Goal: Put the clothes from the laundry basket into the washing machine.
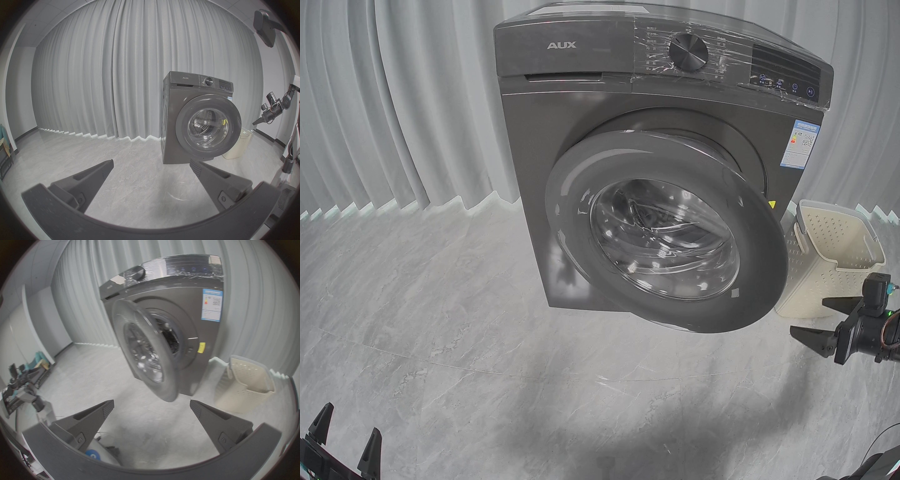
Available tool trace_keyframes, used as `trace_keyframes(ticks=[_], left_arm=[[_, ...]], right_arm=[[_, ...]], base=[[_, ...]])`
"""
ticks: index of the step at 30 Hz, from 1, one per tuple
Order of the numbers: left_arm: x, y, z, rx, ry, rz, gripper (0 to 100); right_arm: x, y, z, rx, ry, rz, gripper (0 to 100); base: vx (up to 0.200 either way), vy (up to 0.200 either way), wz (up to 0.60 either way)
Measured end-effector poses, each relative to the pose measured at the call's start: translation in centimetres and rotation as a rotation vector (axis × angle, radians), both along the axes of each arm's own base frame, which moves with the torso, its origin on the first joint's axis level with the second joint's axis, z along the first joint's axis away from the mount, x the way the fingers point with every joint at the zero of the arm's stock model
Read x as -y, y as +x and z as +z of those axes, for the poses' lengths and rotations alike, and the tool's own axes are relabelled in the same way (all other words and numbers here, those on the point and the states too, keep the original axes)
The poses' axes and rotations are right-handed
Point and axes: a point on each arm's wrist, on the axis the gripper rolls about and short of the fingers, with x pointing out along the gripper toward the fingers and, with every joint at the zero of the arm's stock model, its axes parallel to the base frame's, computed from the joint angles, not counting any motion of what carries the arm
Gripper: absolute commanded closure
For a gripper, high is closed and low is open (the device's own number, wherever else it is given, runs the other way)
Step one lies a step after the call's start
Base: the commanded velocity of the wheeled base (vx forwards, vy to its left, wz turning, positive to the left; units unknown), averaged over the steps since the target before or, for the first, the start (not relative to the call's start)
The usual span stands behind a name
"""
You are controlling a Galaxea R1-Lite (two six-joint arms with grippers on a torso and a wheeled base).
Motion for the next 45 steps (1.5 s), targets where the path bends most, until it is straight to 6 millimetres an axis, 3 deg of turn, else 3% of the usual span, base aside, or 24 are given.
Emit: trace_keyframes(ticks=[7, 13, 23, 37, 45], left_arm=[[0.0, 0.0, 0.0, -0.001, 0.001, 0.0, 0], [0.0, 0.0, 0.0, -0.001, 0.003, 0.0, 0], [0.0, 0.0, 0.0, -0.002, 0.009, 0.001, 0], [0.0, 0.0, 0.0, -0.002, 0.01, 0.001, 0], [0.0, 0.0, 0.0, -0.002, 0.006, 0.002, 0]], right_arm=[[-3.4, -1.5, 0.5, -0.071, 0.183, 0.171, 0], [-4.7, -0.9, 1.6, -0.057, 0.233, 0.211, 0], [-5.5, 2.0, 2.2, 0.058, 0.232, 0.088, 0], [-5.1, 4.2, 3.0, 0.102, 0.226, -0.021, 0], [-5.2, 6.1, 3.4, 0.119, 0.23, -0.062, 0]], base=[[0.2, 0.0, 0.0], [0.1, 0.0, 0.0], [0.0, 0.0, 0.0], [0.0, 0.0, 0.0], [0.0, -0.2, 0.0]])
